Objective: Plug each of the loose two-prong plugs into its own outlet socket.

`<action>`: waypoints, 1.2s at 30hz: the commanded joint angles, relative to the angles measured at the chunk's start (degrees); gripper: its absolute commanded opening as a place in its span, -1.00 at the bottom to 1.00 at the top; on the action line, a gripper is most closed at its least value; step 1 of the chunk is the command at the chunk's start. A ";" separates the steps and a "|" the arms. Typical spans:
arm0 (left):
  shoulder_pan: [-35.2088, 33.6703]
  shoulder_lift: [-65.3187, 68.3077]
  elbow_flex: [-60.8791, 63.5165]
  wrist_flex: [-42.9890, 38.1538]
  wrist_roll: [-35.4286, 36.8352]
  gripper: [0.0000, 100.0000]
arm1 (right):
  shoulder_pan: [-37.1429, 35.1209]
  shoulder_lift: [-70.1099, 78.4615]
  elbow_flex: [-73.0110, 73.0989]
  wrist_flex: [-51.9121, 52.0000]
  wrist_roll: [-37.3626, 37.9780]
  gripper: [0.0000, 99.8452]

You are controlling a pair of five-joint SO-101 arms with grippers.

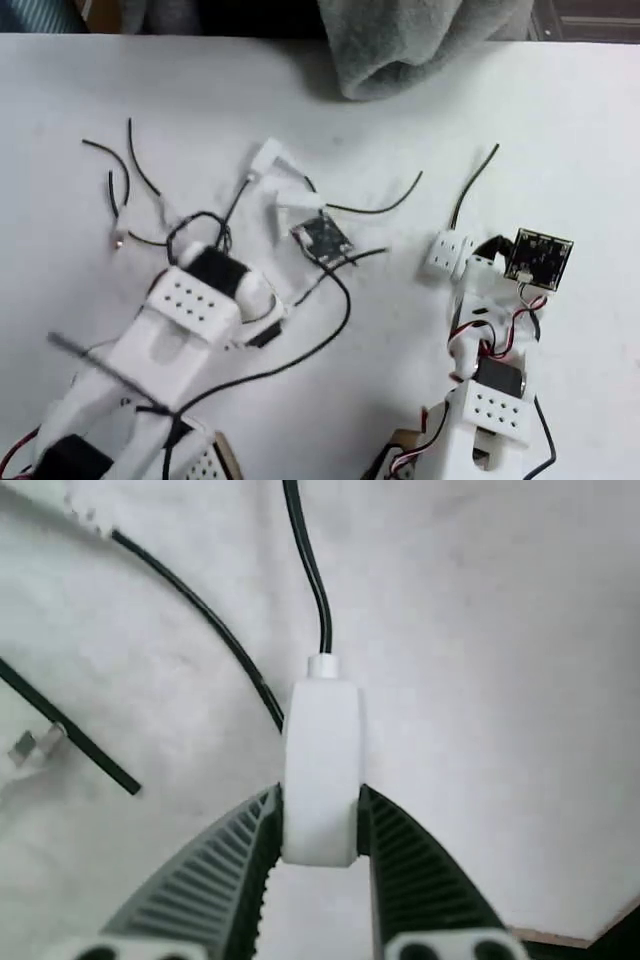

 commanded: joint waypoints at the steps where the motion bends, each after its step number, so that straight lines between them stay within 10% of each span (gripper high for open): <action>1: 7.78 -10.86 -0.09 -1.14 3.96 -0.94 | -0.22 0.04 -0.18 -0.84 0.53 -0.95; 7: 19.65 -20.88 4.04 -4.13 11.52 -0.94 | 1.45 -0.22 -0.18 -0.84 0.26 -0.95; 22: 11.74 -21.23 26.73 -25.32 8.79 -0.95 | 1.63 -0.31 -0.18 -0.84 0.26 -0.95; 30: 4.26 -21.58 30.95 -24.70 1.58 -0.21 | 1.27 -0.13 -0.18 -0.84 0.26 -0.95; 36: 3.74 -21.58 30.07 -25.14 1.23 -0.23 | 1.27 -0.04 -0.18 -0.84 0.26 -0.95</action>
